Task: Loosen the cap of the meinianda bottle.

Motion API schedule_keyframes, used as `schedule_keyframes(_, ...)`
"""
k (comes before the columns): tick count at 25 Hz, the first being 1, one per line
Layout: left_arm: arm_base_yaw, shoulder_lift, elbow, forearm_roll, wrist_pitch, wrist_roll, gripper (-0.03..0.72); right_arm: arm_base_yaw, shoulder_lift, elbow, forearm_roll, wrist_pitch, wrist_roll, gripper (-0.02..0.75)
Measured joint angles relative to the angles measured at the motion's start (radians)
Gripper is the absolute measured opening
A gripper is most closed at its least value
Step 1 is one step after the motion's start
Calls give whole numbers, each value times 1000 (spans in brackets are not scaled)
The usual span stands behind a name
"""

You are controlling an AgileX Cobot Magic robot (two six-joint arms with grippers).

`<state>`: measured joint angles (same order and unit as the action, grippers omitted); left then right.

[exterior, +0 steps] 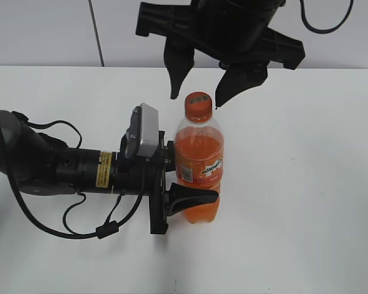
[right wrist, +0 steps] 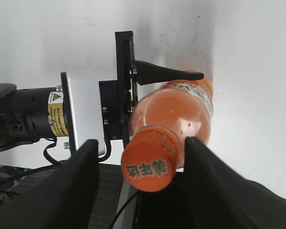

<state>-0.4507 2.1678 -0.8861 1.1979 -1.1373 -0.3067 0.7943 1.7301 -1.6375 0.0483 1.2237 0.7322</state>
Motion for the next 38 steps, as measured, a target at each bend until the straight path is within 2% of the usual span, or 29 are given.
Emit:
schedule_keyframes(11,0,0,0,1,0,0,400,0,17,0,0,0,-16,421)
schedule_keyframes(18,0,0,0,1,0,0,400,0,17,0,-2,6,-41,283)
schedule_keyframes(29,0,0,0,2,0,0,400,0,17,0,0,8,-84,281)
schedule_keyframes(32,0,0,0,2,0,0,400,0,17,0,1,8,-141,281)
schedule_keyframes(38,0,0,0,4,-2,0,400,0,17,0,8,7,-399,281)
